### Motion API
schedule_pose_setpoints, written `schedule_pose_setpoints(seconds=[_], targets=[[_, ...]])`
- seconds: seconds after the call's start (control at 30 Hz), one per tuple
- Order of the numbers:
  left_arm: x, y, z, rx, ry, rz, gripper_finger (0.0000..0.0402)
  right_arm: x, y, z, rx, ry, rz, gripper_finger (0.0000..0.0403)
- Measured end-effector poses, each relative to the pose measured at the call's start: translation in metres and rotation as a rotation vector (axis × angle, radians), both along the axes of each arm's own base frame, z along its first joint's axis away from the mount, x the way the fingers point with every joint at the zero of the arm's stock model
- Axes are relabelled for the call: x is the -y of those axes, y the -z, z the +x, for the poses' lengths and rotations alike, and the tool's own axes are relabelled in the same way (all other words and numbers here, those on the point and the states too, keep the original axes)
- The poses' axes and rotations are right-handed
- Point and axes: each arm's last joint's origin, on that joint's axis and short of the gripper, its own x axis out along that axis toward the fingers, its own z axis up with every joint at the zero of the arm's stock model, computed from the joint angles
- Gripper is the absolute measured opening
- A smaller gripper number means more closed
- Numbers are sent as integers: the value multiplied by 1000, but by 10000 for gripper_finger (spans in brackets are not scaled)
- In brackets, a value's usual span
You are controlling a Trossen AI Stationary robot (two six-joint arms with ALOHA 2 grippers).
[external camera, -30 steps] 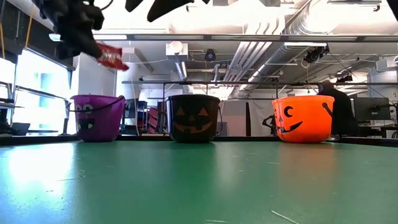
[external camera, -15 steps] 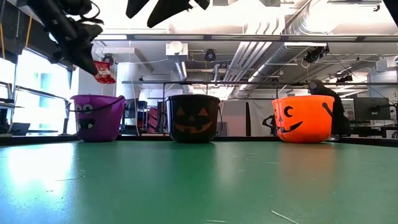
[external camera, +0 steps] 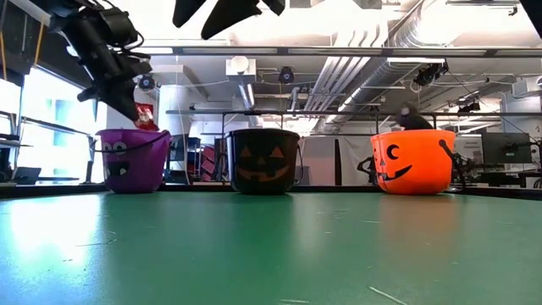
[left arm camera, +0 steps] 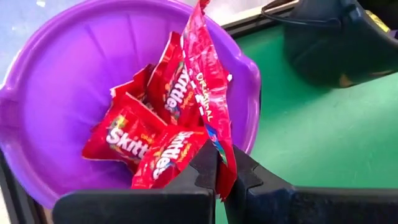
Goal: Sort candy by brand, put in halloween buckets
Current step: Put the red candy pack into the violet bucket, then return to Home Position
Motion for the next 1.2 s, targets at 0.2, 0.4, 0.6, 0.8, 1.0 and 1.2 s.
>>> schedule_pose_setpoints(seconds=[0.2,0.4,0.6,0.8,1.0,1.2], targets=[[-4,1,2,13,-19,0,1,0,-1,1,13,0,4,200],[-3,1,2,11,-20,-3,32,0,-1,1,13,-1,3,200],[3,-5,0,59,-3,7,96,0,-2,2,27,-1,8,200],[29,-26,-4,171,83,114,134,8,-1,4,6,-25,54,197],[61,-50,-13,328,137,272,119,23,0,8,-21,-39,37,147],[87,-67,-25,451,211,417,79,30,0,10,-52,-99,34,56]])
